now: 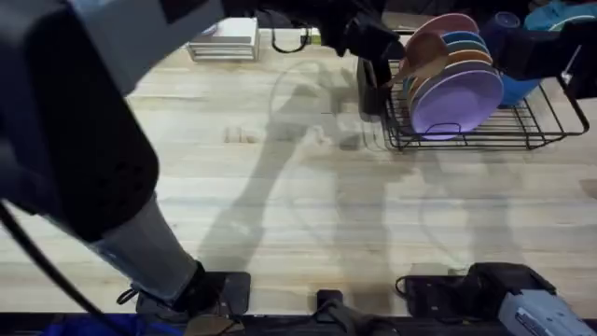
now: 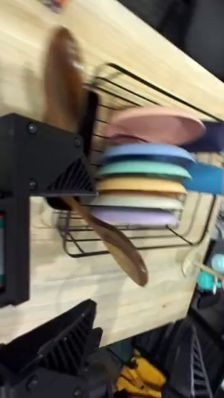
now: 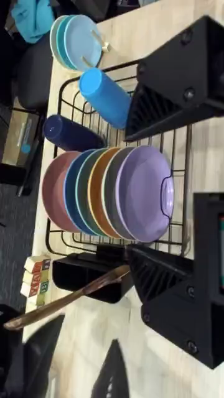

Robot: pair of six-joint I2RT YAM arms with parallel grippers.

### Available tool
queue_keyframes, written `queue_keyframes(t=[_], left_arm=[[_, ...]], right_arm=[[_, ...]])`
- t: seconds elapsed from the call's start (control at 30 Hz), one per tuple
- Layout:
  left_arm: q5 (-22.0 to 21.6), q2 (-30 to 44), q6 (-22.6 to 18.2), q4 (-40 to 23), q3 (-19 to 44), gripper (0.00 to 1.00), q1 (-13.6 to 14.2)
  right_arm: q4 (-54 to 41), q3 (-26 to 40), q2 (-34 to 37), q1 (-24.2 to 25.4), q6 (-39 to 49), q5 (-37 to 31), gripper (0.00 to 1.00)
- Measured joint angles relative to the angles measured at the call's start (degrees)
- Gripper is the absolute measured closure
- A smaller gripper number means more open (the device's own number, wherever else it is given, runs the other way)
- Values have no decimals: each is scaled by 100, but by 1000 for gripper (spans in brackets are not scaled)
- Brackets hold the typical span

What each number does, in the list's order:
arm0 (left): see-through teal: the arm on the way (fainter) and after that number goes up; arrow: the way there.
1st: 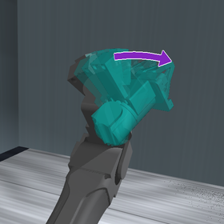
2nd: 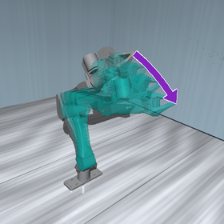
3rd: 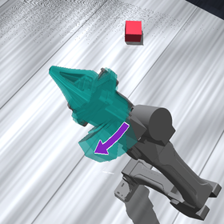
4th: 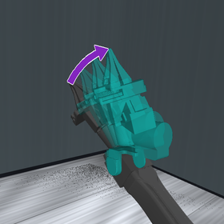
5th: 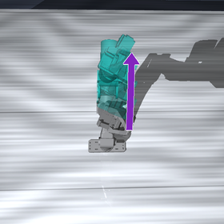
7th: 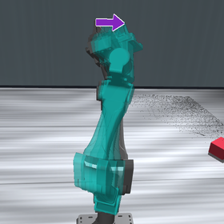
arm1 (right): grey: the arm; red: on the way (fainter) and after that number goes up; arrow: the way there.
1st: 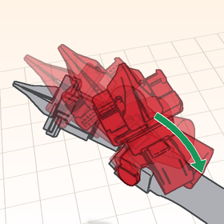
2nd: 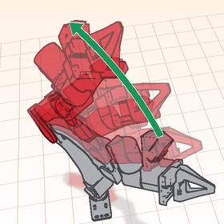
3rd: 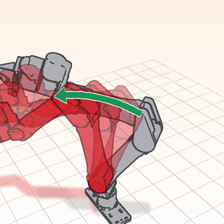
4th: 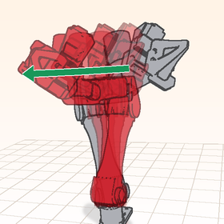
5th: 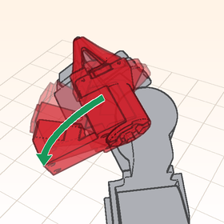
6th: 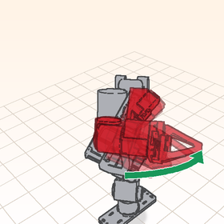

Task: Pick up the spoon on the table one by one and put them onto the rack

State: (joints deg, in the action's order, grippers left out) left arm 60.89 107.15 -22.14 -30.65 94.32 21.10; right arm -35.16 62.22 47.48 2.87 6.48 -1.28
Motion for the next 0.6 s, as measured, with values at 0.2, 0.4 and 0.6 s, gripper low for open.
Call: queue_keyframes(t=[0.2, 0.4, 0.6], left_arm=[[-2252, -1080, 4, -1380, -2, 6, -344], [-4550, -2530, 123, -3111, -2, 6, -646], [-5847, -3017, 606, -4103, -2, 7, -981]], right_arm=[[0, 0, 0, 0, 0, 0, 8], [0, 0, 0, 0, 0, 0, 8], [-9, 0, 0, 0, 0, 0, 8]])
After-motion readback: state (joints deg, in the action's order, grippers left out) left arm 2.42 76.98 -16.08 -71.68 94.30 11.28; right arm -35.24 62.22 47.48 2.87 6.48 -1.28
